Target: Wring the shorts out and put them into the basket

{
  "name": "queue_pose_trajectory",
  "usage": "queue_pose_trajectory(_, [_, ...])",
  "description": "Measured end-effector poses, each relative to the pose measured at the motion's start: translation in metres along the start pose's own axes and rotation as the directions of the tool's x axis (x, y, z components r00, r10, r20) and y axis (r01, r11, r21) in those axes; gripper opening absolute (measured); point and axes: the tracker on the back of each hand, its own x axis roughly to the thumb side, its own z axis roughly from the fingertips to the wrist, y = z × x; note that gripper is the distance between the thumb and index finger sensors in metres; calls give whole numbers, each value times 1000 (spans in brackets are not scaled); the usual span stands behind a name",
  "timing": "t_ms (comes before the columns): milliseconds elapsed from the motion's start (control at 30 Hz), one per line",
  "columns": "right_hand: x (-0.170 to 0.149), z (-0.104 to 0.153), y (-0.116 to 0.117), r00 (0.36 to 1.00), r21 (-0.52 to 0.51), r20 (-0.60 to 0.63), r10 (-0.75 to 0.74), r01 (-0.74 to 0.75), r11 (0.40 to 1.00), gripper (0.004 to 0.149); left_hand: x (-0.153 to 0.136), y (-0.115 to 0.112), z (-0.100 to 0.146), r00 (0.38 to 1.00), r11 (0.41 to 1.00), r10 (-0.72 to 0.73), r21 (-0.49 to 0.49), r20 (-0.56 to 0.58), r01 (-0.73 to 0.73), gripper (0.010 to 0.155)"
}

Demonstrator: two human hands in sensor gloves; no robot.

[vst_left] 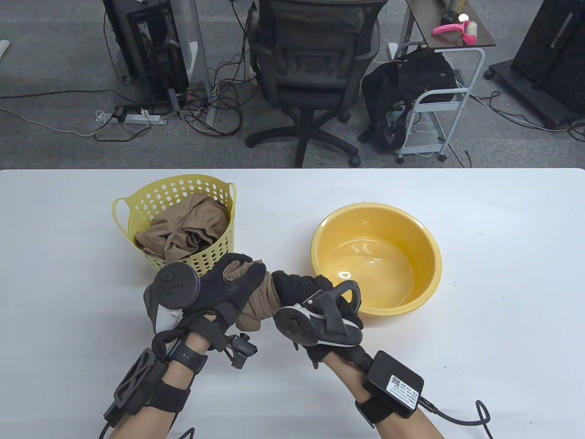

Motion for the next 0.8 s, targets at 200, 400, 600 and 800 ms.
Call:
queue_pose_trajectory(200, [13,0,0,982,-56,74,175,-172,984,80,-5,0,1,996,1000,0,-10,-91,0,52])
queue_pose_trajectory(400, [20,2,-2,945,-121,114,307,-293,948,78,-5,0,1,990,999,29,-23,-135,-32,52])
queue_pose_trajectory(600, [22,4,-5,917,-161,130,377,-355,921,78,-4,-1,1,988,998,44,-30,-150,-49,52])
queue_pose_trajectory(800, [21,5,-5,922,-158,121,367,-347,925,78,-4,-2,0,987,998,48,-35,-152,-53,54])
